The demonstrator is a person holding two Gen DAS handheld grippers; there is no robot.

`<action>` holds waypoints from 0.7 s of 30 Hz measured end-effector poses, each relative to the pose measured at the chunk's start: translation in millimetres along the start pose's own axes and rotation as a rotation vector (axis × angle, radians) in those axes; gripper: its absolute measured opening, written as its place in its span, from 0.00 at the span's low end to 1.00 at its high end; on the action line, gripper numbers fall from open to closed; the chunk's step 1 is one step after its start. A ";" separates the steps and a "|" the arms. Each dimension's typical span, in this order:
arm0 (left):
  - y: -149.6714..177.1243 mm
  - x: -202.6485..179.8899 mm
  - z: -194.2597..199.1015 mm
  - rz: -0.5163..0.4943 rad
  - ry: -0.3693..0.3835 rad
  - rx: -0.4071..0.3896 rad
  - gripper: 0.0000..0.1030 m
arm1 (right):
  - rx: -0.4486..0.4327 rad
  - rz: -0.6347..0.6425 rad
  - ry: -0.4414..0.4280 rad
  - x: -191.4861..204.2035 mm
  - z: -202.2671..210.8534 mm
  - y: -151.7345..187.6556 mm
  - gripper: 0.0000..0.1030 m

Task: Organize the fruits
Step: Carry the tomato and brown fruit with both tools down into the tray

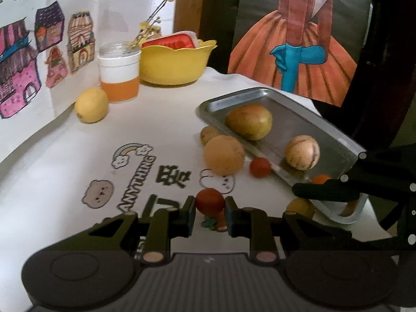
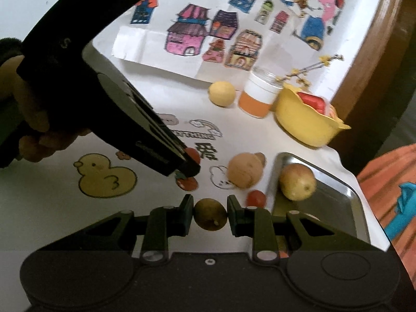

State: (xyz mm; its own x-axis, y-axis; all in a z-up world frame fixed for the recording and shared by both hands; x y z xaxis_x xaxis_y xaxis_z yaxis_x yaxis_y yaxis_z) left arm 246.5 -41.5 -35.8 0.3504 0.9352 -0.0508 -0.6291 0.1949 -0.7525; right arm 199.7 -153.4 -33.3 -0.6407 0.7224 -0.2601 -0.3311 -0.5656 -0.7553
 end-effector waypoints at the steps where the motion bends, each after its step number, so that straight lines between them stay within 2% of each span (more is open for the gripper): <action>1: -1.5 -3.0 0.3 -0.001 0.005 -0.004 0.25 | -0.003 -0.011 0.011 -3.1 3.1 1.6 0.29; 13: -21.6 -36.7 -8.6 -0.019 0.053 -0.044 0.25 | -0.017 -0.126 0.124 -52.1 24.3 20.8 0.29; 21: -30.6 -60.0 -26.9 -0.038 0.083 -0.036 0.25 | -0.012 -0.163 0.174 -77.7 27.6 37.2 0.29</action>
State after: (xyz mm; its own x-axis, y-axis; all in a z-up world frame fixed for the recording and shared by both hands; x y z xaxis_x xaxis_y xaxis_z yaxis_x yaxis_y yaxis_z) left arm 263.4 -111.6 -27.4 0.4304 0.8995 -0.0749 -0.5897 0.2174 -0.7778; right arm 218.1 -241.6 -24.6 -0.4497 0.8622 -0.2330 -0.4119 -0.4317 -0.8025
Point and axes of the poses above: each gripper's, at about its wrist camera, not at the fingertips, and z roughly against the way its jaws point, x to its left, y to its underside, the point moved 7 cm from there along -z, roughly the way its jaws point, and after that the axes turned 5 degrees about -z, right-handed, at the moved point
